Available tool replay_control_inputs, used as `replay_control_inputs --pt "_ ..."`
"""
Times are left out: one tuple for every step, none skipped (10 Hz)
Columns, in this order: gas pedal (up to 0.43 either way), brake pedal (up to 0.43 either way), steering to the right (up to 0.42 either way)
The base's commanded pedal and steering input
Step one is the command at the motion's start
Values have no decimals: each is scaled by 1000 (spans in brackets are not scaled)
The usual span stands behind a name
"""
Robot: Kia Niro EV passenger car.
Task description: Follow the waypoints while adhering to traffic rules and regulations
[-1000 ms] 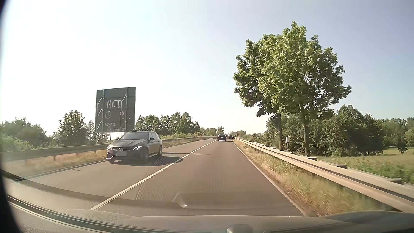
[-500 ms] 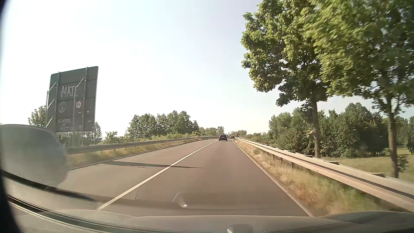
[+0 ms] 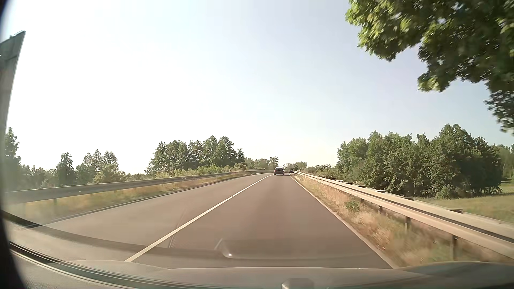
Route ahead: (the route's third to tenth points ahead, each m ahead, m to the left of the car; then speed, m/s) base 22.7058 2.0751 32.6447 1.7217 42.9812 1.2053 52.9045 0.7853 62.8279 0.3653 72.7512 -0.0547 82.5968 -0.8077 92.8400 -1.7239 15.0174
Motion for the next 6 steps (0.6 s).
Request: replay_control_inputs --pt "209 18 1" --pt "209 18 3" --pt "209 18 4" --pt "209 18 4" --pt "209 18 5" --pt "209 18 5"
